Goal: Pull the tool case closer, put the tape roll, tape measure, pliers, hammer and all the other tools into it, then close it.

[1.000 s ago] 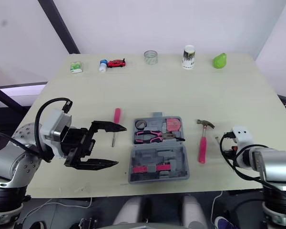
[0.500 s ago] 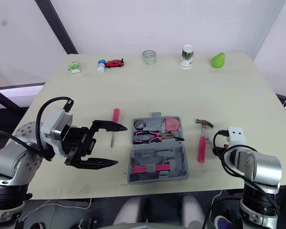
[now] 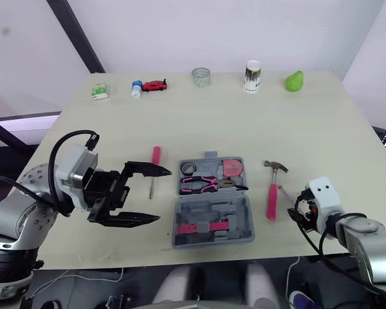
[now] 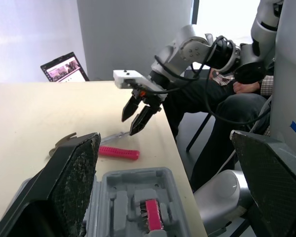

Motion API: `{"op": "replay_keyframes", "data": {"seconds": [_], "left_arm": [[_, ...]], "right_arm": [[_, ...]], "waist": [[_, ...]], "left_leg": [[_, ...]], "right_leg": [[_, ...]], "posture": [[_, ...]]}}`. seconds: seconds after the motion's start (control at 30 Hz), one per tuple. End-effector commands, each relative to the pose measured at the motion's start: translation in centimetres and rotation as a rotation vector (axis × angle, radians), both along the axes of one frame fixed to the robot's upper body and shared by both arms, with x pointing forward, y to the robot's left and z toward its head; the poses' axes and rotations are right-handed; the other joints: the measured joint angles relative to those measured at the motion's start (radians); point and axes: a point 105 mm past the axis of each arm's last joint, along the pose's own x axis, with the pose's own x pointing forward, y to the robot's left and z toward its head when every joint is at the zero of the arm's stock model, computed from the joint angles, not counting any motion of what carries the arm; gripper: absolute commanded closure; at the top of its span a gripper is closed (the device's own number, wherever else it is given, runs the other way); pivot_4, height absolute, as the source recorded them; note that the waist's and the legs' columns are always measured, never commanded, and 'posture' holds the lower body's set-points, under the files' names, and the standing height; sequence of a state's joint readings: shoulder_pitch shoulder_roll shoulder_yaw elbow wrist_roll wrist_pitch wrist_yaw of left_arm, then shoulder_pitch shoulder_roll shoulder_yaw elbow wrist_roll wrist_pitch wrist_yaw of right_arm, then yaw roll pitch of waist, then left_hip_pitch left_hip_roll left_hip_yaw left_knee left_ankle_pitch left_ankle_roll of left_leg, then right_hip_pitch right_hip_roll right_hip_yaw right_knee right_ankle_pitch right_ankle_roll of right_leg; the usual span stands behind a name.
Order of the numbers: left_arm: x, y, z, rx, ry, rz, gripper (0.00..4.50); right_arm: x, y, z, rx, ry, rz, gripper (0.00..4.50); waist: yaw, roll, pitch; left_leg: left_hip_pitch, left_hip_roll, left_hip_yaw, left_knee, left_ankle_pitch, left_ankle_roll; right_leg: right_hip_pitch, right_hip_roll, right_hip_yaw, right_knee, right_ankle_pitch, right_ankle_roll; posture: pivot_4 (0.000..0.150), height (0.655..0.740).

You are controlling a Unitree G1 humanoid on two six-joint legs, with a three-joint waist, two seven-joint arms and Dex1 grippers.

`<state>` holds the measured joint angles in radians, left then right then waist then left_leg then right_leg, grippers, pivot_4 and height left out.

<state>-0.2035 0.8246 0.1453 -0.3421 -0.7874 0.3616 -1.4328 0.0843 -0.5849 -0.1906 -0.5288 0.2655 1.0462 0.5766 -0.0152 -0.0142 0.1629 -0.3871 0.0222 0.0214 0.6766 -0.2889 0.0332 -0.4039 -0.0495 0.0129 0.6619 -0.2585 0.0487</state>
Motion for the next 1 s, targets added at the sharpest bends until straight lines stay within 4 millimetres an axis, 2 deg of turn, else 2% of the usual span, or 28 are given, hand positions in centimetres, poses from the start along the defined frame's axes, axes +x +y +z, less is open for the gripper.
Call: {"op": "replay_keyframes", "data": {"seconds": [0.03, 0.3, 0.53, 0.67, 0.77, 0.83, 0.87, 1.0], "left_arm": [[-0.3, -0.3, 0.6, -0.006, -0.023, -0.023, 0.0], [-0.1, -0.3, 0.7, 0.001, -0.027, -0.028, 0.0], [0.0, -0.1, 0.9, 0.004, -0.033, -0.014, 0.0], [-0.1, 0.0, 0.9, 0.005, -0.035, -0.009, 0.0], [0.0, 0.0, 0.9, 0.007, -0.037, -0.005, 0.0], [0.0, 0.1, 0.9, 0.007, -0.039, -0.002, 0.0], [0.0, 0.1, 0.9, 0.008, -0.039, -0.002, 0.0], [-0.1, 0.2, 0.8, 0.009, -0.038, 0.004, 0.0]], "right_arm": [[0.3, 0.6, 0.5, 0.044, -0.137, 0.127, 0.85], [0.9, -0.6, -2.2, 0.087, -0.212, 0.173, 0.85], [1.4, -1.3, -3.2, 0.092, -0.241, 0.194, 0.85], [1.7, -1.2, -3.6, 0.099, -0.248, 0.194, 2.0], [2.0, -1.3, -3.9, 0.098, -0.259, 0.18, 3.28], [2.1, -1.4, -3.9, 0.099, -0.264, 0.176, 4.34], [2.0, -1.4, -3.9, 0.097, -0.264, 0.177, 4.47], [1.7, -2.3, -3.9, 0.074, -0.263, 0.171, 4.47]], "waist": [[0.001, 0.0, 0.0], [0.002, 0.0, 0.0], [0.002, 0.0, 0.0], [0.002, 0.0, 0.0], [0.002, 0.0, 0.0], [0.002, 0.0, 0.0], [0.002, 0.0, 0.0], [0.002, 0.0, 0.0]], "left_leg": [[0.0, 0.0, 0.0, 0.0, 0.0, 0.0], [0.0, 0.0, 0.0, 0.0, 0.0, 0.0], [0.001, 0.0, 0.001, 0.0, 0.0, 0.0], [0.001, 0.001, 0.001, 0.0, 0.0, 0.0], [0.001, 0.001, 0.001, 0.0, 0.0, 0.0], [0.001, 0.001, 0.001, 0.0, 0.0, 0.0], [0.001, 0.001, 0.001, 0.0, 0.0, 0.0], [0.001, 0.001, 0.001, 0.0, 0.0, 0.0]], "right_leg": [[0.0, 0.0, 0.0, 0.0, 0.0, 0.0], [0.0, 0.0, 0.001, 0.0, 0.0, 0.0], [0.0, 0.0, 0.001, 0.0, 0.0, 0.0], [0.0, 0.0, 0.001, 0.001, 0.0, 0.0], [0.0, 0.0, 0.001, 0.001, 0.0, 0.0], [0.0, 0.0, 0.001, 0.001, 0.0, 0.0], [0.0, 0.0, 0.001, 0.001, 0.0, 0.0], [0.0, 0.0, 0.001, 0.001, 0.0, 0.0]], "posture": [[0.15, 0.74], [0.15, 0.74], [0.15, 0.74], [0.15, 0.74], [0.15, 0.74], [0.15, 0.74], [0.15, 0.74], [0.15, 0.74]]}}
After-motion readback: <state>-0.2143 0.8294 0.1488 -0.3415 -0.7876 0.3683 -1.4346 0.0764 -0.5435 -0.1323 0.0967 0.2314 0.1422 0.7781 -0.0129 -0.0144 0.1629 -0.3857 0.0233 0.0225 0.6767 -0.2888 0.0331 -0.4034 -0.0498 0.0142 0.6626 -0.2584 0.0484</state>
